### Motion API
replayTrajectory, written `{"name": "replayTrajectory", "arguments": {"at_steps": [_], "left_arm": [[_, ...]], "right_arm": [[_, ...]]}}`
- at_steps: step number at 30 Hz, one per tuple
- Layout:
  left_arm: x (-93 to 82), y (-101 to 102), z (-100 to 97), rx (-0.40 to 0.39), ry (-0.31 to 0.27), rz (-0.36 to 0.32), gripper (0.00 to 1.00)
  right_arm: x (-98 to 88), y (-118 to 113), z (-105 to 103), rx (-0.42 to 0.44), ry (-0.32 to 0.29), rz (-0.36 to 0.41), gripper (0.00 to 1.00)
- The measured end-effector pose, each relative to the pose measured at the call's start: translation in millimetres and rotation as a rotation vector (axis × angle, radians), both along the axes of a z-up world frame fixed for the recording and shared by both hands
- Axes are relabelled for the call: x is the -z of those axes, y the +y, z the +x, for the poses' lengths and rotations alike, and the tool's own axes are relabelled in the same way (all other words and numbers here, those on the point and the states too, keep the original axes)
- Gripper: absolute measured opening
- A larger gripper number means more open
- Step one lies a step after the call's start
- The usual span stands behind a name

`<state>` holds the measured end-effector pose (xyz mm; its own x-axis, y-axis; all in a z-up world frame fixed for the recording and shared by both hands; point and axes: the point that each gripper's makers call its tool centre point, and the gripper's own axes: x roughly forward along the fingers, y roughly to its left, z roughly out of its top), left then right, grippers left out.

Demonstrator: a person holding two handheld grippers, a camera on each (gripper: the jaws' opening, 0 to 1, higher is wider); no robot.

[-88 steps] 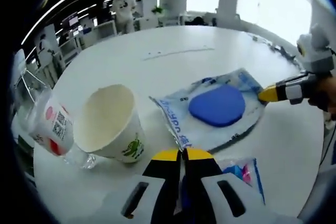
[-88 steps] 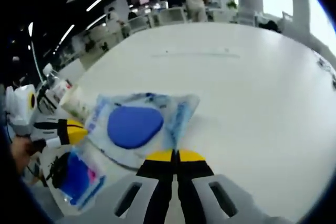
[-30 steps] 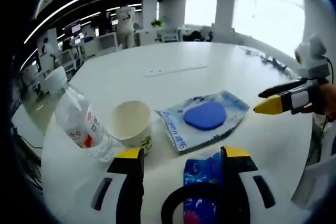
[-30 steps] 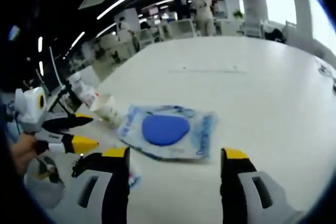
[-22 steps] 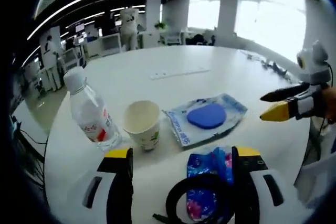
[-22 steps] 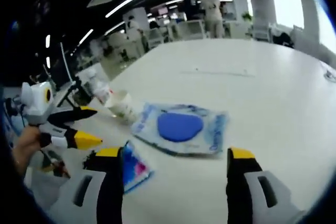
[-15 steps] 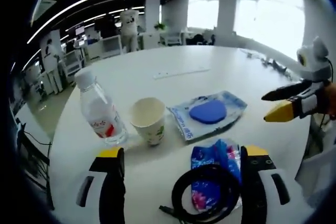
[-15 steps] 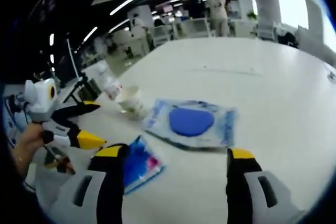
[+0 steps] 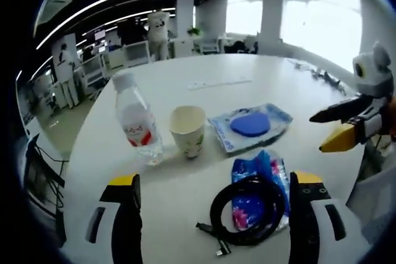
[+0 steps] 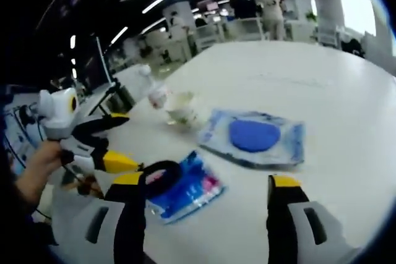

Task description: Arrange the tabletop items into an orderly group along one side of the table until the central work area is clear of visible clutter.

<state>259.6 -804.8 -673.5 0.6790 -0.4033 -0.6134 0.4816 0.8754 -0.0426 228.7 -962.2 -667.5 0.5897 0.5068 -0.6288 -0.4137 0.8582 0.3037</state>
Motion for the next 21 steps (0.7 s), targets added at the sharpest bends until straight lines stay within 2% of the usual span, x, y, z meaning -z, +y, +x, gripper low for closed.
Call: {"name": "replayTrajectory", "arguments": {"at_steps": [7,11,17,21], "left_arm": [[2.4,12.9,-5.0,-0.027,0.011,-0.001,0.98],[0.2,22.9,-4.8,-0.07,0.001,-0.025,0.95],[12.1,32.9,-13.5,-0.096,0.031,-0.022,0.92],[19.9,37.9,-19.1,-0.114,0.057,-0.028,0.88]], "right_arm": [[-1.1,20.4,-9.5,-0.035,0.012,0.022,0.76],[-3.4,31.3,-12.8,-0.043,0.002,0.025,0.73],[3.0,50.4,-21.8,-0.069,0.018,0.026,0.7],[8.9,61.7,-26.7,-0.081,0.033,0.03,0.63]]}}
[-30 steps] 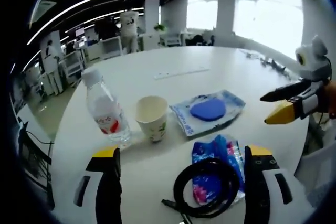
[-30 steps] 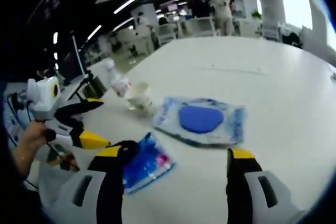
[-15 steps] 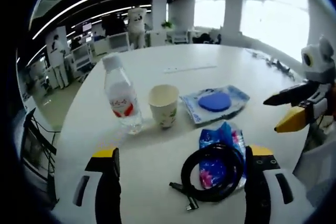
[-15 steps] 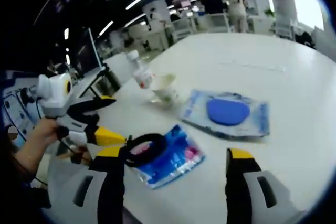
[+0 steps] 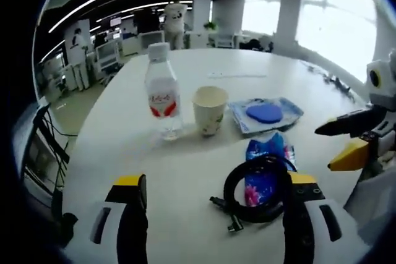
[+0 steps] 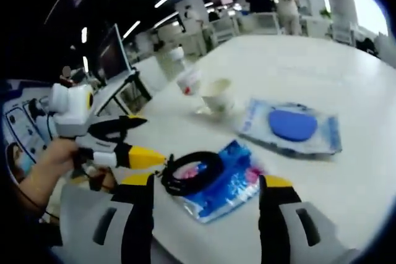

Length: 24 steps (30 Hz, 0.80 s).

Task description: Arrange the tabletop items into an orderly group along one side of the table until the central work area is clear of visible clutter.

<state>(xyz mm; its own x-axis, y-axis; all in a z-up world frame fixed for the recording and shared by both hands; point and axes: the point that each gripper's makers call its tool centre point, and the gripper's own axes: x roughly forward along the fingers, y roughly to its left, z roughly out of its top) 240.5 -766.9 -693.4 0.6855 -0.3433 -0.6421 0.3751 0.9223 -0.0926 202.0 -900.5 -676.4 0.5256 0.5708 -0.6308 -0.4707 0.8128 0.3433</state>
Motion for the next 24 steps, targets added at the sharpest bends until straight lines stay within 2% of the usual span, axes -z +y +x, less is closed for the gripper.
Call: {"name": "replayTrajectory", "arguments": {"at_steps": [2,5,11,15,19,21,24], "left_arm": [[1.9,0.7,-1.5,-0.003,0.004,-0.01,0.85],[9.7,1.1,-5.9,-0.025,0.049,-0.051,0.79],[19.3,3.1,-9.0,-0.049,0.077,-0.079,0.71],[28.0,3.0,-12.1,-0.085,0.114,-0.118,0.59],[32.9,-0.7,-16.0,-0.1,0.135,-0.145,0.54],[38.6,-3.3,-20.3,-0.108,0.171,-0.164,0.49],[41.3,-4.8,-18.4,-0.128,0.164,-0.19,0.41]], "right_arm": [[3.1,5.2,-1.0,0.001,0.007,0.003,0.59],[9.9,10.1,-1.5,0.0,0.013,-0.007,0.55],[19.3,17.9,-3.9,0.002,0.042,0.003,0.45],[25.4,21.9,-4.4,0.005,0.057,0.006,0.36],[27.4,28.6,-4.6,0.01,0.07,0.036,0.29],[30.5,30.7,-4.8,0.009,0.078,0.033,0.27],[32.8,32.1,-3.7,0.013,0.083,0.036,0.23]]}}
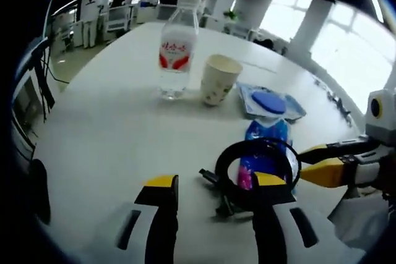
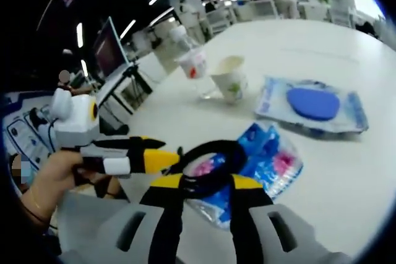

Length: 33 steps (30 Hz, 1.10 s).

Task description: Arrange the tabletop items into an orderly group along one side of the table until the central work area is clear of visible clutter.

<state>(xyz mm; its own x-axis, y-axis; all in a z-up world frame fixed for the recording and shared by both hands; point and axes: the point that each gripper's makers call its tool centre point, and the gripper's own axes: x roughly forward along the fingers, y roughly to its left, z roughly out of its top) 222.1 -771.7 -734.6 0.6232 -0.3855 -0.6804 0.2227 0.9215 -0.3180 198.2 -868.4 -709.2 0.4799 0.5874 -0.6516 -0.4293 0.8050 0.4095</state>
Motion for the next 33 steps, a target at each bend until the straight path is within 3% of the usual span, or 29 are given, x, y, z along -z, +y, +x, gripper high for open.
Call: {"name": "replayTrajectory", "arguments": {"at_steps": [7,17,23,33], "left_arm": [[11.5,-4.7,-4.9,-0.021,0.077,-0.052,0.33],[20.7,-16.7,-10.9,-0.106,0.21,-0.202,0.16],[20.1,-13.8,-9.7,-0.113,0.211,-0.181,0.13],[14.5,-6.6,-9.8,-0.133,0.186,-0.178,0.09]], "right_arm": [[4.3,0.2,0.9,0.054,0.064,0.05,0.14],[4.8,3.6,-1.6,0.087,0.128,0.13,0.06],[5.1,6.4,-4.2,0.104,0.164,0.181,0.04],[4.6,9.9,-4.7,0.091,0.173,0.2,0.03]]}}
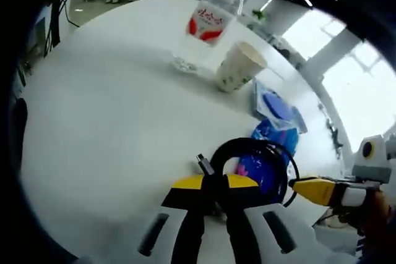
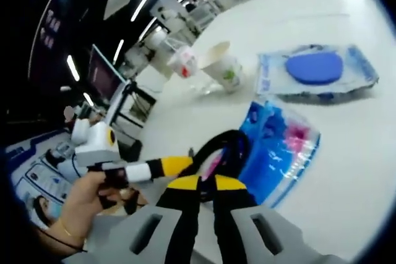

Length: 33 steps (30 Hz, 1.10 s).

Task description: Arrange the tabletop items into an orderly group along one side of the table until the central work area is clear of visible clutter.

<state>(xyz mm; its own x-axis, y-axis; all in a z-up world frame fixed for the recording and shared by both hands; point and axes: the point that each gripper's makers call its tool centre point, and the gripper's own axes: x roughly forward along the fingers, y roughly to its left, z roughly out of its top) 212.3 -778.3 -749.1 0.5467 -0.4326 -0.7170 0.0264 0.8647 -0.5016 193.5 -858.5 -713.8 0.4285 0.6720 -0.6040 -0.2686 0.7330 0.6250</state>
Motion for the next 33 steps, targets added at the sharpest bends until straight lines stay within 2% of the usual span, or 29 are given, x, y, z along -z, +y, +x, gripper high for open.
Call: {"name": "replayTrajectory", "arguments": {"at_steps": [3,5,6,8,11,14,30,33], "left_arm": [[-3.5,1.0,0.3,-0.003,-0.019,-0.001,0.09],[-9.3,5.1,2.8,-0.018,-0.045,0.005,0.0],[-23.0,-1.2,8.6,-0.016,-0.082,-0.039,0.0],[-37.5,-4.5,9.3,0.014,-0.103,-0.032,0.0],[-39.5,-2.1,11.4,0.029,-0.113,0.025,0.0],[-43.7,-3.6,10.7,0.003,-0.107,-0.014,0.0],[-30.5,3.7,-1.9,0.061,-0.097,0.033,0.01],[-24.4,1.3,-5.3,0.073,-0.079,0.031,0.1]], "right_arm": [[-3.3,0.8,-0.3,0.0,-0.001,0.012,0.03],[-5.7,0.3,-0.2,0.002,-0.004,0.018,0.02],[-7.6,0.8,-0.4,0.002,-0.003,0.028,0.02],[-11.2,1.4,0.4,0.001,-0.014,0.034,0.01],[-9.9,0.4,2.3,0.016,-0.015,0.029,0.01],[-9.9,0.2,2.2,0.02,-0.012,0.033,0.01],[-12.1,-0.8,2.8,0.035,-0.009,0.038,0.0],[-11.5,-1.7,2.9,0.037,-0.006,0.035,0.0]]}}
